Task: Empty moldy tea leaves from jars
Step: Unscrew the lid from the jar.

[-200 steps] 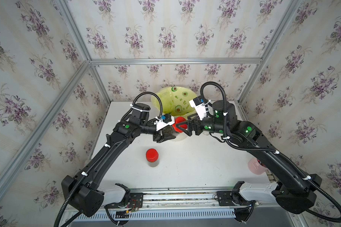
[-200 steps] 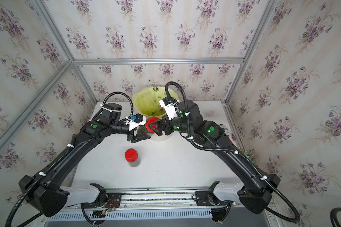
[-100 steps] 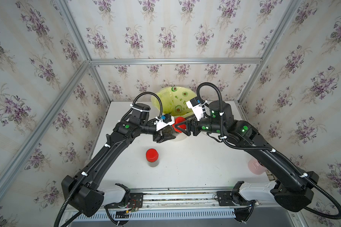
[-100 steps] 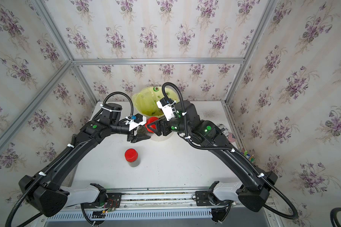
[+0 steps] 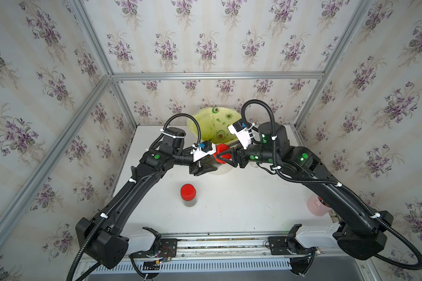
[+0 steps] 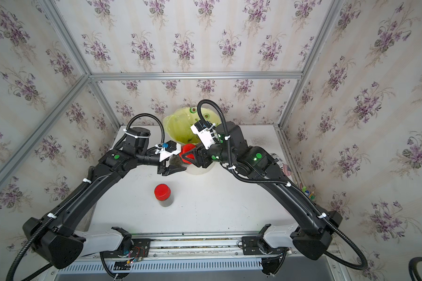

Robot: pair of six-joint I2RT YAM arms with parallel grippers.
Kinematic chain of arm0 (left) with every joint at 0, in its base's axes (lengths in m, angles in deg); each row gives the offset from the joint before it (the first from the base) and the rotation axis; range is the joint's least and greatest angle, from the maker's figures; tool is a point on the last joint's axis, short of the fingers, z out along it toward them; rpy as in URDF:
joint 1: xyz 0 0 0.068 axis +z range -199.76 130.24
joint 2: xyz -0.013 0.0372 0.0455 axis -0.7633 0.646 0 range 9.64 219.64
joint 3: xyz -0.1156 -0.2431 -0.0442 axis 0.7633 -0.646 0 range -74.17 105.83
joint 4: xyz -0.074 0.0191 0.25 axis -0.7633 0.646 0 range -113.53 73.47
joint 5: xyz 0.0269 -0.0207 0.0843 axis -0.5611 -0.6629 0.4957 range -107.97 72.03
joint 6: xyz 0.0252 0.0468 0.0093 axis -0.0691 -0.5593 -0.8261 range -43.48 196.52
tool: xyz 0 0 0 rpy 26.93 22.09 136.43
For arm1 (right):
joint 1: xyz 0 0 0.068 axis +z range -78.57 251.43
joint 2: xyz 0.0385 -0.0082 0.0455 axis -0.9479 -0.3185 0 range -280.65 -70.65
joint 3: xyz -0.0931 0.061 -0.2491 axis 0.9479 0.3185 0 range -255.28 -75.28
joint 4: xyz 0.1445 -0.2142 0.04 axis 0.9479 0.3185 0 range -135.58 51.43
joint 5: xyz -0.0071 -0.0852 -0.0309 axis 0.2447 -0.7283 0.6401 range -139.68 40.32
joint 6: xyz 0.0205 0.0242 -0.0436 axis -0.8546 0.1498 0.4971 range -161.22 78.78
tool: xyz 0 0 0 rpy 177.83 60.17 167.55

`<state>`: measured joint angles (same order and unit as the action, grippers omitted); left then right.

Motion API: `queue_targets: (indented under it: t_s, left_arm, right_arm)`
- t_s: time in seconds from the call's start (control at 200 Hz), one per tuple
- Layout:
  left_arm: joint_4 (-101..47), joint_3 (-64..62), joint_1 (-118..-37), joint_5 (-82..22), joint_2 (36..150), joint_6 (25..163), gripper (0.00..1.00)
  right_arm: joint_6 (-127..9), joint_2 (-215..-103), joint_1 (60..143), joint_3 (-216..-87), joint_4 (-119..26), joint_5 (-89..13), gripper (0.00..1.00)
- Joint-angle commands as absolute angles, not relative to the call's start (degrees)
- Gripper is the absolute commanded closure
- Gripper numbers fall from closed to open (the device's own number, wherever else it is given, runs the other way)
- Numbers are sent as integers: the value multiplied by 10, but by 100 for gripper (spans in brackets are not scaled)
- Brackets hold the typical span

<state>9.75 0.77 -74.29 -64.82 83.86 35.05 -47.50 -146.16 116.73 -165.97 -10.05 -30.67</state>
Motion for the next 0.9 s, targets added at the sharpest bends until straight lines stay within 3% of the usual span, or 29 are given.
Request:
queue_targets:
  t_s: [0.0, 0.23, 0.894]
  left_arm:
    - [107, 9, -743, -668, 838, 354, 33]
    - [109, 10, -743, -671, 837, 353, 33]
    - [116, 12, -744, -688, 840, 349, 32]
  right_arm:
    - [-397, -1463, 1166, -1670, -110, -289, 55]
    - [-305, -1475, 1152, -1680, -94, -256, 56]
    - [-86, -1514, 1097, -1724, -32, -125, 47]
